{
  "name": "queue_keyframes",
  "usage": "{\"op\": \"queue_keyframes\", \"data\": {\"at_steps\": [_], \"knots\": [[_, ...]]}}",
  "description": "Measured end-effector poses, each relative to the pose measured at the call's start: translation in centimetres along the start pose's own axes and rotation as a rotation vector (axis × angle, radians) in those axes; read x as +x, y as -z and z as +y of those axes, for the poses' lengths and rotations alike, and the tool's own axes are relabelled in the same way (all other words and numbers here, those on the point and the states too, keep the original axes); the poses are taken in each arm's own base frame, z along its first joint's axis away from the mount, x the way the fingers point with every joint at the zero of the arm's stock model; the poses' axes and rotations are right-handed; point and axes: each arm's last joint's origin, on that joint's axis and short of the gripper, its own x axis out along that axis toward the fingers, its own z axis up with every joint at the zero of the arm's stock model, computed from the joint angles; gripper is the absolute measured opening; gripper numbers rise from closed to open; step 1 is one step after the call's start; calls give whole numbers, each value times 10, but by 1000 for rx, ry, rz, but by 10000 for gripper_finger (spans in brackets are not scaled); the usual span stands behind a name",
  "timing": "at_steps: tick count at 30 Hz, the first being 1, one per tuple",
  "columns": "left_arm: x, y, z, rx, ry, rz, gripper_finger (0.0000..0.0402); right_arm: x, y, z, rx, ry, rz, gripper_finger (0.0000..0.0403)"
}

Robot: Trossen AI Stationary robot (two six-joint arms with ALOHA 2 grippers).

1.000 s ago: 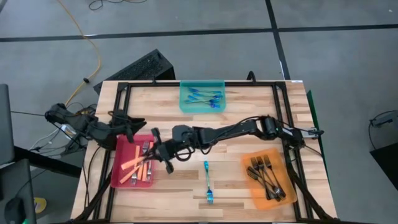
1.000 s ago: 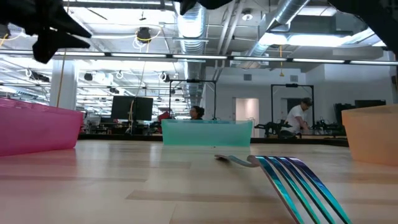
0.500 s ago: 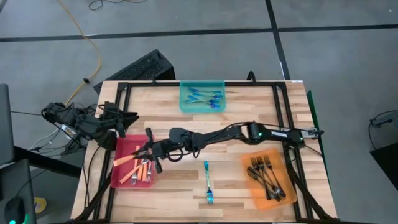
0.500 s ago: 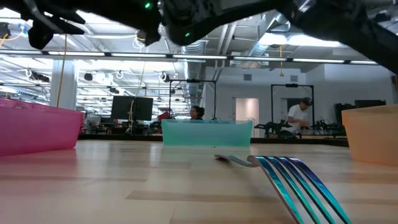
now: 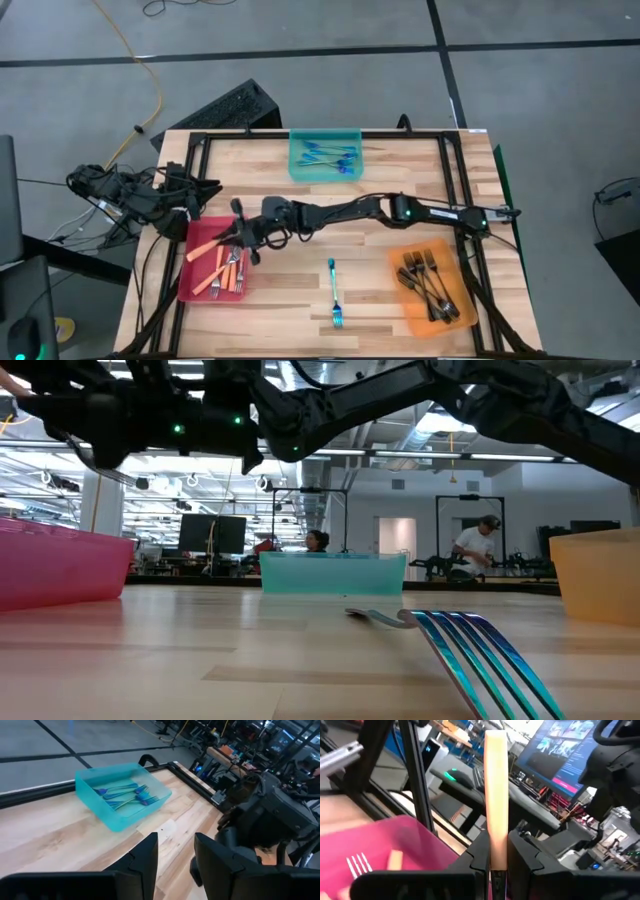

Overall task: Sort silverware by color (type)
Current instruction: Put the orange fork into the red bin

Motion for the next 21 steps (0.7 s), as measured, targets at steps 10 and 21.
{"op": "queue_keyframes", "data": {"at_steps": [10,21], "knots": [[0,0,1,7,-23,-14,112,-4,20,8,-287,-152,162,64],[0,1,3,15,-44,-22,112,3,11,34,-598,-173,273,64]]}}
